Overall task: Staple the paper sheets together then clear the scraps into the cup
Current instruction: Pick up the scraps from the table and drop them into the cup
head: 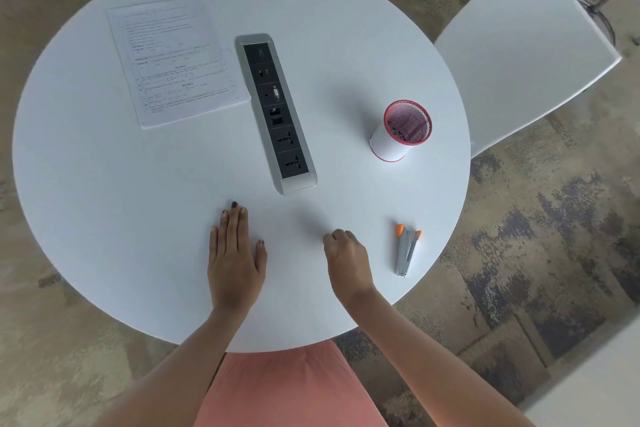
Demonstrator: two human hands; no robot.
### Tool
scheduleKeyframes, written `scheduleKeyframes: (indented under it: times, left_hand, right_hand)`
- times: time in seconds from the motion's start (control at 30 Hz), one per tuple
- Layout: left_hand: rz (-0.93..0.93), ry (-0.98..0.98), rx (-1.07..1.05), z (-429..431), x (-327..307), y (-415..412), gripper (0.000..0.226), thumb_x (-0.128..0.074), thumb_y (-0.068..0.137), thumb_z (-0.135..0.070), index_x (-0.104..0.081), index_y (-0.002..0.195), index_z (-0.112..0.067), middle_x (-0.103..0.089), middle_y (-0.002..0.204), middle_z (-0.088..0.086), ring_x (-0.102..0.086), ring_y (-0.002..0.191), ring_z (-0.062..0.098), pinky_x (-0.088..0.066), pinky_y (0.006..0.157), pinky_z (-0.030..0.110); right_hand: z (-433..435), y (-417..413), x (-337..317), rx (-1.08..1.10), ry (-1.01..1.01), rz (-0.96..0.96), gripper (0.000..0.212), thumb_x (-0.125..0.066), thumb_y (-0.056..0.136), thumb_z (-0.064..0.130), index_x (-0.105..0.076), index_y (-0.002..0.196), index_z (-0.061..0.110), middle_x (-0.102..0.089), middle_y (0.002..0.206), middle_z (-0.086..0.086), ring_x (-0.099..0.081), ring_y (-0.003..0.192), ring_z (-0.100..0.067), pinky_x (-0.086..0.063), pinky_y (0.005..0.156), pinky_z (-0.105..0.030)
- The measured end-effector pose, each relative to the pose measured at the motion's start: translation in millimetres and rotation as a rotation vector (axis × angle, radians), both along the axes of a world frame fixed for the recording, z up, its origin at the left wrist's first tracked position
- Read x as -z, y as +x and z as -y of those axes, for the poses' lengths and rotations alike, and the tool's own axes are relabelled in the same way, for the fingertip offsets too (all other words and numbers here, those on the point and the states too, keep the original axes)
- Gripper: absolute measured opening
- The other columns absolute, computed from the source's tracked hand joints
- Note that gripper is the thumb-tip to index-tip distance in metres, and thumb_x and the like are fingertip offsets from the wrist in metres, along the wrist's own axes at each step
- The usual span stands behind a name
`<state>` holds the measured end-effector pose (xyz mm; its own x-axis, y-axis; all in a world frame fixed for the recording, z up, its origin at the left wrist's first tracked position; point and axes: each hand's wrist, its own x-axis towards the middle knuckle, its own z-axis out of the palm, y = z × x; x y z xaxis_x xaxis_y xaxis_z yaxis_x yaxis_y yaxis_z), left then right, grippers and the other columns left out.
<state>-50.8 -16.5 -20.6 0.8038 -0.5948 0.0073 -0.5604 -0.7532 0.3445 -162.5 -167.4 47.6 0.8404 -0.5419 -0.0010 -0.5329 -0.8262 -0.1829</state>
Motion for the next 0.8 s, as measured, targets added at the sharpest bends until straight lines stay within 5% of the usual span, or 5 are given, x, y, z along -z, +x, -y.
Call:
scheduleKeyframes:
  times: [0.1,0.23,0.47,0.6,0.8]
  left_hand:
    - [0.002,-0.006,0.000,0.3,-0.2,-0.5,0.060,-0.033,0.097,-0.030,-0.028,0.152,-0.003,-0.025,0.161,0.010,-0.022,0.150,0.024,-0.017,0.123,0.041]
    - [-0.001,-0.007,-0.001,-0.2,0.1,-0.2,0.061,-0.033,0.097,-0.030,-0.027,0.152,-0.004,-0.024,0.161,0.010,-0.021,0.150,0.024,-0.015,0.124,0.041]
    - [-0.001,0.007,-0.002,0.5,0.9,0.0,0.061,-0.032,0.098,-0.031,-0.026,0.152,-0.004,-0.023,0.162,0.009,-0.020,0.150,0.024,-0.014,0.124,0.040]
    - [-0.003,0.010,0.001,-0.4,1.9,0.4,0.061,-0.032,0.097,-0.030,-0.026,0.152,-0.003,-0.024,0.162,0.010,-0.021,0.150,0.025,-0.013,0.124,0.040]
    - [0.000,0.025,0.002,-0.4,2.4,0.2,0.061,-0.032,0.098,-0.030,-0.027,0.152,-0.003,-0.024,0.161,0.010,-0.023,0.149,0.025,-0.016,0.124,0.042]
  right_hand:
    - [2.6,2.8,9.2,0.124,0.044,0.025,0.041,-0.056,0.023,-0.022,-0.051,0.051,0.007,-0.049,0.047,-0.006,-0.032,0.037,-0.016,-0.017,0.041,-0.018]
    - [15.8,-1.0,15.5,0.371,0.392,0.041,0.015,-0.064,0.066,-0.011,-0.066,0.073,0.002,-0.065,0.070,-0.011,-0.054,0.057,-0.026,-0.033,0.051,-0.026]
    - [57.4,3.0,-24.5,0.807,0.846,0.342,0.012,-0.071,0.069,0.007,-0.073,0.071,0.019,-0.069,0.058,-0.001,-0.056,0.044,0.003,-0.034,0.042,-0.012]
    - [104.3,20.3,-54.4,0.896,0.749,0.542,0.008,-0.071,0.070,0.016,-0.075,0.073,0.021,-0.067,0.052,0.008,-0.059,0.051,0.002,-0.039,0.049,-0.012]
    - [168.4,49.8,-77.4,0.783,0.321,0.647,0.014,-0.063,0.069,0.007,-0.074,0.076,0.013,-0.073,0.071,-0.006,-0.057,0.060,-0.011,-0.042,0.057,-0.014]
